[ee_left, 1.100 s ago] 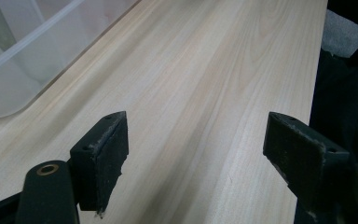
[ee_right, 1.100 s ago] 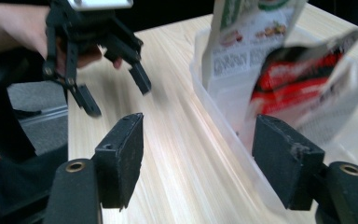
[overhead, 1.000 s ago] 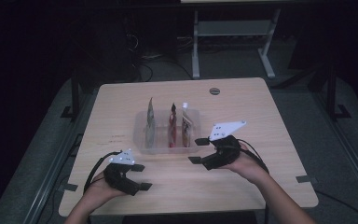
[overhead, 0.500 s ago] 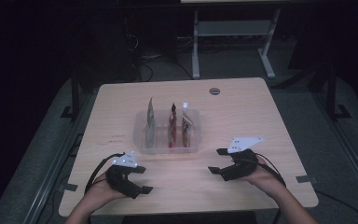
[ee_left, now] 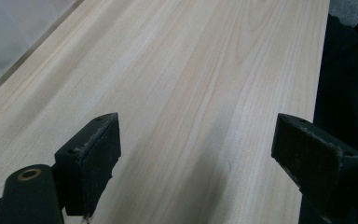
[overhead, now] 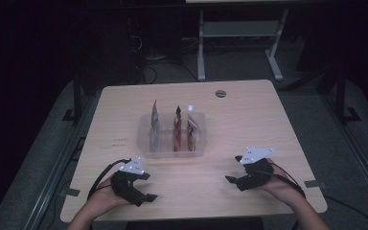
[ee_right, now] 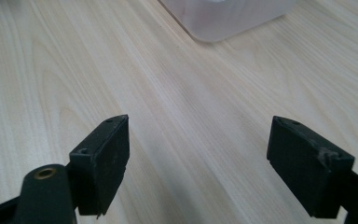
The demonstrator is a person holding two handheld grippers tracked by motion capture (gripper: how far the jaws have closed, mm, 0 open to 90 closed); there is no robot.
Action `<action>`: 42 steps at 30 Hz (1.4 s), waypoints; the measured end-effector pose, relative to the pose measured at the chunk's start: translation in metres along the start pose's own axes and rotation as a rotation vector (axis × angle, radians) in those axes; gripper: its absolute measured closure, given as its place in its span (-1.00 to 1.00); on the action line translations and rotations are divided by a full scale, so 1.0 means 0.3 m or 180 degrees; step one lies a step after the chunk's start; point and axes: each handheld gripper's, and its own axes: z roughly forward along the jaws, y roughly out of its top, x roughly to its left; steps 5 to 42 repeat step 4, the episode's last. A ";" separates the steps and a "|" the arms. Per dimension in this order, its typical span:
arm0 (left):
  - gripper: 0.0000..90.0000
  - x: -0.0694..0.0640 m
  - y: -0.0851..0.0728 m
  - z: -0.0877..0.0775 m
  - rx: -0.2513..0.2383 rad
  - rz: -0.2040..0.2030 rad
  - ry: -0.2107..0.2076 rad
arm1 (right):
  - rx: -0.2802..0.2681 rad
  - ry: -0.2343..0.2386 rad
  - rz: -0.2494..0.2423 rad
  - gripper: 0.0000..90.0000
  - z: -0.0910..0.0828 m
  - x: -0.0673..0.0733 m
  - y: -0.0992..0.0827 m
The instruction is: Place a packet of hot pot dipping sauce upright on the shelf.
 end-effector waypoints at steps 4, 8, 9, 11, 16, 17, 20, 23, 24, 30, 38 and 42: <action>-0.66 0.004 0.000 0.004 0.0015 0.0058 0.0034 | -0.0018 0.0032 0.0009 -0.58 -0.003 0.000 -0.001; -0.66 0.004 0.000 0.004 0.0015 0.0058 0.0034 | -0.0018 0.0032 0.0009 -0.58 -0.003 0.000 -0.001; -0.66 0.004 0.000 0.004 0.0015 0.0058 0.0034 | -0.0018 0.0032 0.0009 -0.58 -0.003 0.000 -0.001; -0.66 0.004 0.000 0.004 0.0015 0.0058 0.0034 | -0.0018 0.0032 0.0009 -0.58 -0.003 0.000 -0.001; -0.66 0.004 0.000 0.004 0.0015 0.0058 0.0034 | -0.0018 0.0032 0.0009 -0.58 -0.003 0.000 -0.001; -0.66 0.004 0.000 0.004 0.0015 0.0058 0.0034 | -0.0018 0.0032 0.0009 -0.58 -0.003 0.000 -0.001; -0.66 0.004 0.000 0.004 0.0015 0.0058 0.0034 | -0.0018 0.0032 0.0009 -0.58 -0.003 0.000 -0.001; -0.66 0.004 0.000 0.004 0.0015 0.0058 0.0034 | -0.0018 0.0032 0.0009 -0.58 -0.003 0.000 -0.001; -0.66 0.004 0.000 0.004 0.0015 0.0058 0.0034 | -0.0018 0.0032 0.0009 -0.58 -0.003 0.000 -0.001; -0.66 0.004 0.000 0.004 0.0015 0.0058 0.0034 | -0.0018 0.0032 0.0009 -0.58 -0.003 0.000 -0.001; -0.66 0.004 0.000 0.004 0.0015 0.0058 0.0034 | -0.0018 0.0032 0.0009 -0.58 -0.003 0.000 -0.001; -0.66 0.004 0.000 0.004 0.0015 0.0058 0.0034 | -0.0018 0.0032 0.0009 -0.58 -0.003 0.000 -0.001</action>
